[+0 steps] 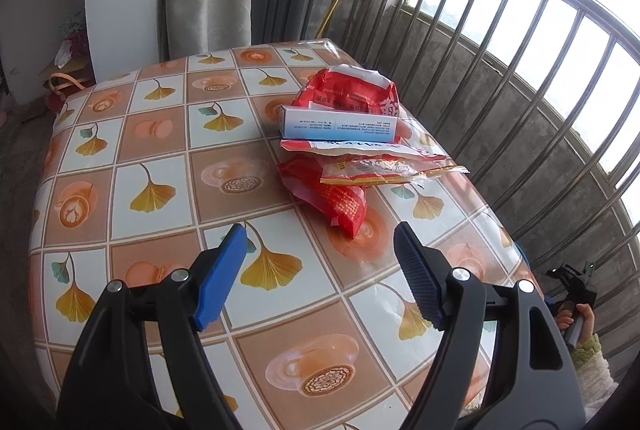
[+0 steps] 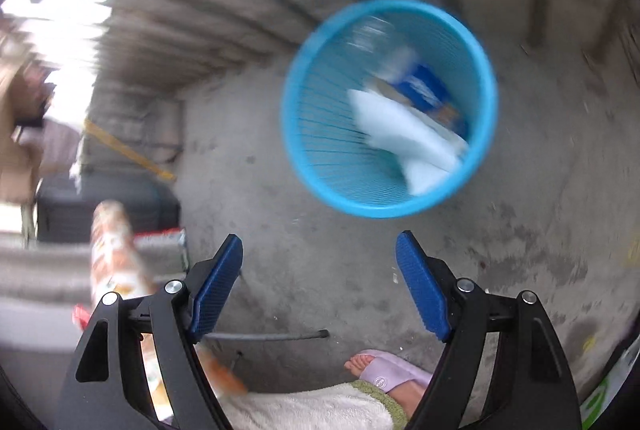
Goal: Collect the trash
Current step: 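Bring both open tools back toward the red packets on the table, then close the left tool on the white-blue medicine box and lift it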
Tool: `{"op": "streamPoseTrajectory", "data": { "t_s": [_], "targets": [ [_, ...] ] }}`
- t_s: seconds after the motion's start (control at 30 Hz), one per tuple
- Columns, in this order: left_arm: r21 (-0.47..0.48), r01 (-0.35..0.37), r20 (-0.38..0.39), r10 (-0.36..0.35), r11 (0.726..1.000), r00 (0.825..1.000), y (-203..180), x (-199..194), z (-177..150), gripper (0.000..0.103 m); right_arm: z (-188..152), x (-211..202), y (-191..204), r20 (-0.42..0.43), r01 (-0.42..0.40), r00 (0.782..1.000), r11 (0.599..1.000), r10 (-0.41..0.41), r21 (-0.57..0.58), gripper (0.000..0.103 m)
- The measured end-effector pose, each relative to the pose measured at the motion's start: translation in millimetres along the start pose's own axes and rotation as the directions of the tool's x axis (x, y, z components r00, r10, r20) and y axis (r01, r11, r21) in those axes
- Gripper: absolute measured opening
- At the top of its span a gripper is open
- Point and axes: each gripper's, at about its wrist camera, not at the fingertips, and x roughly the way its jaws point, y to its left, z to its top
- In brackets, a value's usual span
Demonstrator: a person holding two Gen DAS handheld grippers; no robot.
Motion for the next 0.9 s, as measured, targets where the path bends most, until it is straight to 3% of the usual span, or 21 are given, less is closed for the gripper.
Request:
{"op": "streamPoseTrajectory", "data": {
  "t_s": [0.07, 0.17, 0.27, 0.33, 0.47, 0.53, 0.7, 0.8, 0.9],
  "targets": [
    [-0.009, 0.000, -0.001, 0.000, 1.000, 1.000, 3, 2, 1, 0.071, -12, -20, 47, 0.025, -0.038, 0.999, 0.989, 0.042, -0.140, 0.077],
    [-0.022, 0.002, 0.014, -0.002, 1.000, 1.000, 7, 1, 0, 0.071, -40, -43, 124, 0.042, -0.070, 0.995, 0.930, 0.091, -0.360, 0.080],
    [-0.040, 0.006, 0.031, -0.005, 0.999, 1.000, 11, -1, -3, 0.071, -79, -53, 198, -0.002, -0.131, 0.988, 0.826, 0.156, -0.548, 0.080],
    [-0.052, 0.013, 0.035, -0.011, 0.999, 0.999, 13, -1, -4, 0.071, -110, -53, 244, -0.056, -0.179, 0.980, 0.732, 0.189, -0.658, 0.080],
    [-0.082, 0.034, 0.059, -0.029, 0.996, 0.998, 21, -4, 2, 0.071, -164, -42, 316, -0.178, -0.274, 0.960, 0.586, 0.217, -0.763, 0.080],
    [-0.096, 0.046, 0.082, -0.038, 0.994, 0.996, 26, -7, 9, 0.071, -185, -33, 341, -0.215, -0.299, 0.953, 0.545, 0.213, -0.783, 0.080],
    [-0.130, 0.111, 0.117, -0.095, 0.985, 0.989, 42, -10, 39, 0.071, -213, -12, 392, -0.304, -0.365, 0.931, 0.506, 0.202, -0.781, 0.080],
    [-0.196, 0.181, 0.104, -0.163, 0.964, 0.981, 56, 3, 62, 0.071, -215, 3, 418, -0.386, -0.433, 0.900, 0.526, 0.204, -0.732, 0.080],
    [-0.275, 0.244, 0.066, -0.234, 0.930, 0.970, 70, 28, 83, 0.066, -212, 31, 446, -0.459, -0.476, 0.868, 0.579, 0.188, -0.662, 0.075]
  ]
}}
